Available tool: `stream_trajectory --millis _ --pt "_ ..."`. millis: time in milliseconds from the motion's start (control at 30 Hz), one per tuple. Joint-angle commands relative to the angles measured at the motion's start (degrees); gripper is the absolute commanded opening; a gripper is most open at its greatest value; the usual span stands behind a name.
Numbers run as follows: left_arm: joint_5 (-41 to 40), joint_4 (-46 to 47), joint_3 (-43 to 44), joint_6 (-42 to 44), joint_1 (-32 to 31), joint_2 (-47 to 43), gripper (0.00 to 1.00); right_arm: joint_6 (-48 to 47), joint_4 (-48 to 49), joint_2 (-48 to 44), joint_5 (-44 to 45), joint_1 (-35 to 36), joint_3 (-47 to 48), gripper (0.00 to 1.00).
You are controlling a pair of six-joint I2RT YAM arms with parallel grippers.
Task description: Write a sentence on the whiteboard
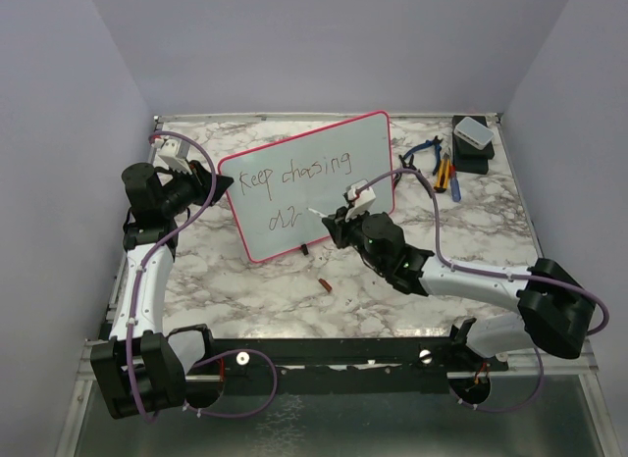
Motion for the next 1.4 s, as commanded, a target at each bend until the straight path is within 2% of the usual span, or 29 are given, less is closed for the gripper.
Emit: stream_trajectory --millis 0,700,1367 --pt "0.2 0.0 -1.0 0.4 0.0 -0.4 0.00 -0.2 0.7 1.6 -0.1 -0.6 -0.4 0.01" --pt "0.2 -0.1 -1.1 0.3 0.0 -0.6 0.00 -1.2 -1.5 0.2 4.5 -1.6 -1.0 0.01" --pt "0.2 0.0 -1.1 0.3 0.0 -0.6 0.00 -1.4 0.3 5.3 -4.9 -1.8 1.6 0.01"
